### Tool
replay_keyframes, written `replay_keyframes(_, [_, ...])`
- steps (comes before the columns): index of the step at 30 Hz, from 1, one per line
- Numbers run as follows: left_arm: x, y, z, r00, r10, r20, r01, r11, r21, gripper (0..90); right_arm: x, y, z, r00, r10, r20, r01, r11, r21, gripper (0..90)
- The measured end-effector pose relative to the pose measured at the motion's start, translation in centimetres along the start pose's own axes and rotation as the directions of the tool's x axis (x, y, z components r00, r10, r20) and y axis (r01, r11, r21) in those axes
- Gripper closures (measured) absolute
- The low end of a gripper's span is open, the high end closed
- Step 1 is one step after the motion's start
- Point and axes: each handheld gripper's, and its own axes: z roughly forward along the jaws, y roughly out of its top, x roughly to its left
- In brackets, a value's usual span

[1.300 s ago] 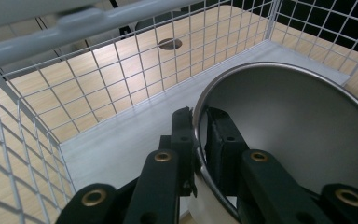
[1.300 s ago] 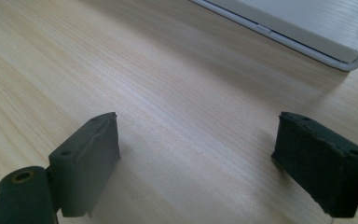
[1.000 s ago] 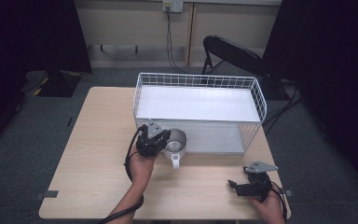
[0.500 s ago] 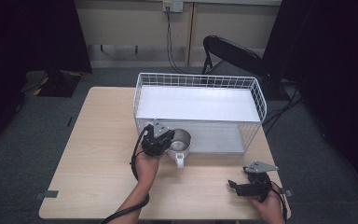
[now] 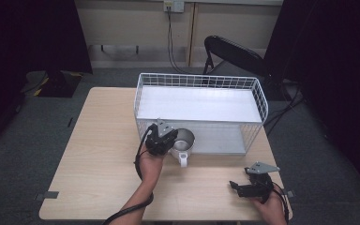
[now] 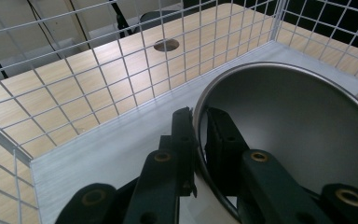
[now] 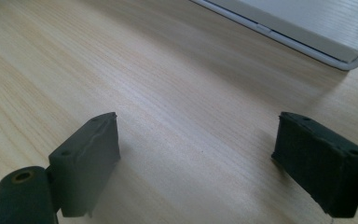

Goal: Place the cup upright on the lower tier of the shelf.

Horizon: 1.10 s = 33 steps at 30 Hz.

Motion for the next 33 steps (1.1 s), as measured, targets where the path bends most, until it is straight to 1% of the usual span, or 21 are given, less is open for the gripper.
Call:
replay_keyframes(12, [0.16,0.06,0.56,0.9992,-0.023,-0.033,0.023,0.9997,-0.006,81.9,0.00,-0.01,-0.01,1.0000,0.000,0.000,0.000,1.000,0.000,13.1])
replay_keyframes(16, [0.20,0.10,0.73,0.9990,-0.020,-0.040,0.021,0.9998,0.004,81.8,0.00,-0.01,-0.01,1.0000,0.000,0.000,0.000,1.000,0.000,13.1])
replay_keyframes(19, [0.22,0.05,0.79,0.9986,-0.015,-0.051,0.015,0.9999,0.003,81.8,0.01,-0.01,-0.01,1.0000,0.000,0.000,0.000,1.000,0.000,13.1])
replay_keyframes(21, [0.31,0.07,0.78,0.9983,-0.021,-0.054,0.021,0.9998,0.003,81.8,0.01,-0.02,-0.02,1.0000,0.000,0.000,0.000,1.000,0.000,13.1])
replay_keyframes(23, [0.34,0.10,0.79,0.9981,-0.018,-0.060,0.018,0.9998,0.004,81.7,0.01,-0.02,-0.02,1.0000,0.000,0.000,0.000,1.000,0.000,13.1])
replay_keyframes(25, [0.35,0.08,0.80,0.9978,-0.026,-0.062,0.026,0.9997,0.003,81.7,0.01,-0.02,-0.02,1.0000,0.000,0.000,0.000,1.000,0.000,13.1])
replay_keyframes(29, [0.46,-0.01,0.82,0.9969,-0.037,-0.070,0.037,0.9993,-0.004,81.7,0.01,-0.02,-0.02,1.0000,0.000,0.000,0.000,1.000,0.000,13.1])
replay_keyframes(30, [0.44,-0.04,0.81,0.9969,-0.035,-0.070,0.035,0.9994,-0.006,81.6,0.01,-0.02,-0.02,1.0000,0.001,0.000,-0.001,1.000,0.000,13.1])
replay_keyframes(33, [0.40,0.01,0.71,0.9971,-0.043,-0.063,0.041,0.9989,-0.022,80.4,0.01,-0.02,-0.02,1.0000,0.000,0.000,0.000,1.000,0.000,13.1])
